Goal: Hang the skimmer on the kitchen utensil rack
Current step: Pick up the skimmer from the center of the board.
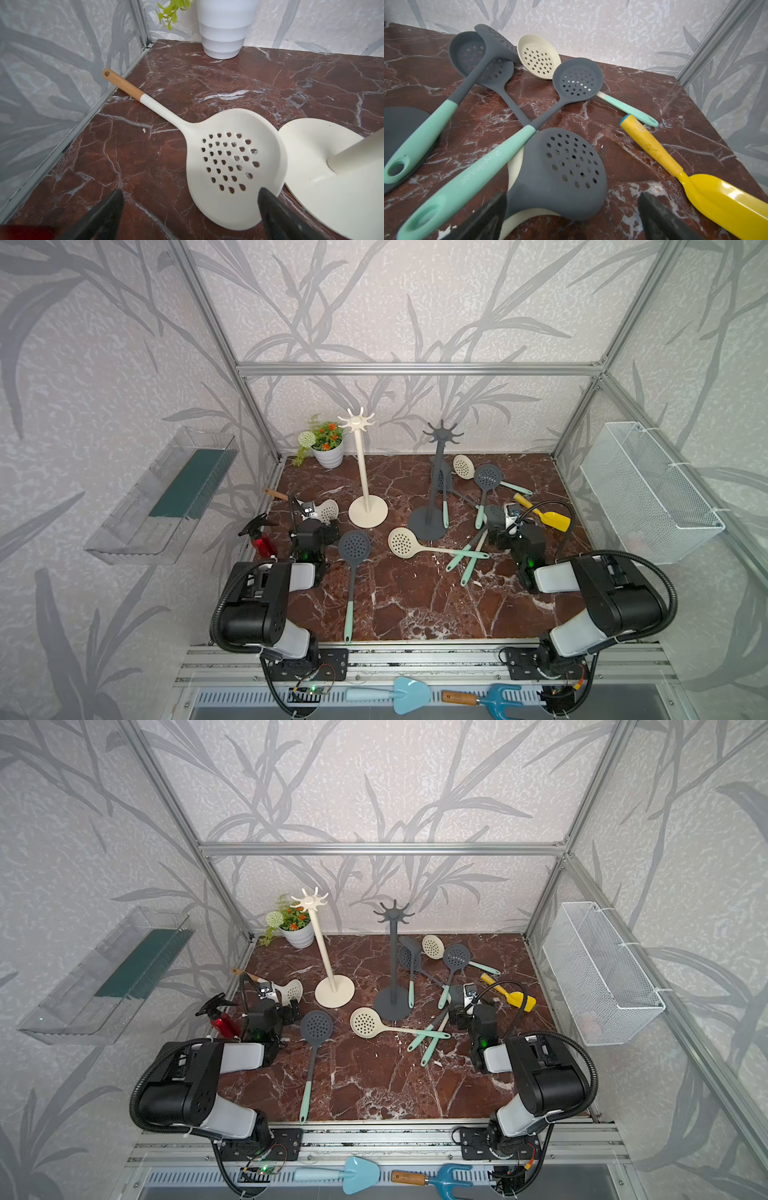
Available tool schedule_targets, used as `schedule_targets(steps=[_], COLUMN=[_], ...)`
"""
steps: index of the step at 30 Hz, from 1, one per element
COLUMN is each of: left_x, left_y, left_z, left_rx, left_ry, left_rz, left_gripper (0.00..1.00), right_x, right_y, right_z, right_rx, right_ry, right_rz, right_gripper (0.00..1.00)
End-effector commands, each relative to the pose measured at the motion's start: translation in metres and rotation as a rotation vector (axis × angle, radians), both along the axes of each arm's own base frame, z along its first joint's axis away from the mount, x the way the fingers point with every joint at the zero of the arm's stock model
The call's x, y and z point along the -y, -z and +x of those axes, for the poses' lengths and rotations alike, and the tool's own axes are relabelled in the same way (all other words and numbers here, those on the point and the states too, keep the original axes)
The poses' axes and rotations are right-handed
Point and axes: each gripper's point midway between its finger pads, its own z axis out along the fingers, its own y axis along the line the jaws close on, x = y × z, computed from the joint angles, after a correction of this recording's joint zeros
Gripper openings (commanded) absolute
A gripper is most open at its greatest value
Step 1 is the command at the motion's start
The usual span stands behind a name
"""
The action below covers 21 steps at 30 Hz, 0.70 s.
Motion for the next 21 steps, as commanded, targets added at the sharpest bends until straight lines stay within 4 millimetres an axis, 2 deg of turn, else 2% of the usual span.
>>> schedule_targets(steps=[1, 21], left_x=[-0.0044, -0.0043], left_y=[-0.0102, -0.0101], left_z=[0.0077, 0.0077], left_rx=[0.032, 0.031], left_ry=[-0.012, -0.011], left_rz=[0.018, 0.018], left_gripper=[0.99, 0.99], right_x=[-0.0006, 0.0], right_y=[-0.0129, -0.0128], right_z=[0.0083, 0.0081], right_rx=[0.049, 0.049], right_ry=[0.004, 0.006], right_rz=[-0.001, -0.001], right_gripper=[0.99, 0.99])
